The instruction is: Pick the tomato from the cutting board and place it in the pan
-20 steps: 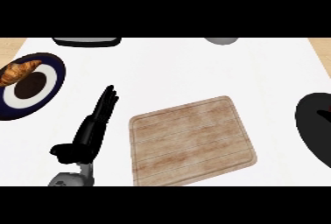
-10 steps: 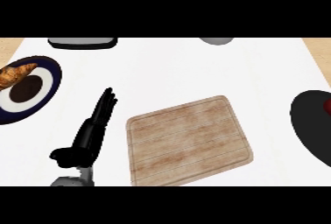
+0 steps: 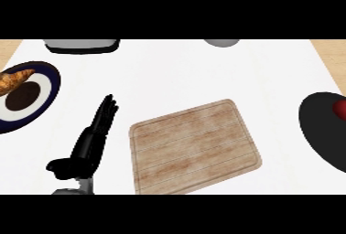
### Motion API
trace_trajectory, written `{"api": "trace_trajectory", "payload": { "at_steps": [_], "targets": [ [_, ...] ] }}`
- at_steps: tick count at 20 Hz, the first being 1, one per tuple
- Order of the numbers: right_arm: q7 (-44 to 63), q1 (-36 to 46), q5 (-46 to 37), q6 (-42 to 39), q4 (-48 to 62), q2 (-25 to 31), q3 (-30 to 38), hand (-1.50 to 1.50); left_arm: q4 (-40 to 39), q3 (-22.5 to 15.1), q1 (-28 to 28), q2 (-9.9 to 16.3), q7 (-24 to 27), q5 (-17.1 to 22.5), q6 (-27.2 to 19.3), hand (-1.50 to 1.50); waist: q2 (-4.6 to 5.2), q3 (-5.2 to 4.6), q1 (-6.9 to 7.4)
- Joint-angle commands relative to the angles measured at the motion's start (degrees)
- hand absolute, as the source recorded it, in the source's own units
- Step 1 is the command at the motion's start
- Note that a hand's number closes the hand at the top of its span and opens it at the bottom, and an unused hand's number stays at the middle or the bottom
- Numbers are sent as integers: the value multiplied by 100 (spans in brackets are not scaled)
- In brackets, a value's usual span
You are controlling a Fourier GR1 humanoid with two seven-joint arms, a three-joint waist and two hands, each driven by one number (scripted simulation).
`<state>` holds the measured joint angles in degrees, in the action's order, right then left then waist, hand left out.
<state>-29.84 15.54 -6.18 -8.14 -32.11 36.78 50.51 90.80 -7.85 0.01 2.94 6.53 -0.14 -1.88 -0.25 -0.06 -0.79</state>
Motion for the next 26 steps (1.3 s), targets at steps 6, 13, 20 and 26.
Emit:
{"api": "trace_trajectory", "payload": {
  "at_steps": [6,13,20,26],
  "targets": [
    [268,-1462,625,-598,-2314,-888,-298,-150,-70,-27,-13,-89,56,-96,23,0,11,-2,34],
    [-170,-2671,735,-767,-3223,-1452,-297,-150,-251,44,-257,-138,-44,-147,26,0,19,2,27],
    [375,-2612,792,-592,-3450,-1213,-360,-150,35,-18,-405,-271,-449,-184,11,0,23,5,57],
    [379,-2741,612,-367,-3594,-1419,-467,-150,149,20,159,-188,-3,-172,177,0,22,6,73]
  ]
}}
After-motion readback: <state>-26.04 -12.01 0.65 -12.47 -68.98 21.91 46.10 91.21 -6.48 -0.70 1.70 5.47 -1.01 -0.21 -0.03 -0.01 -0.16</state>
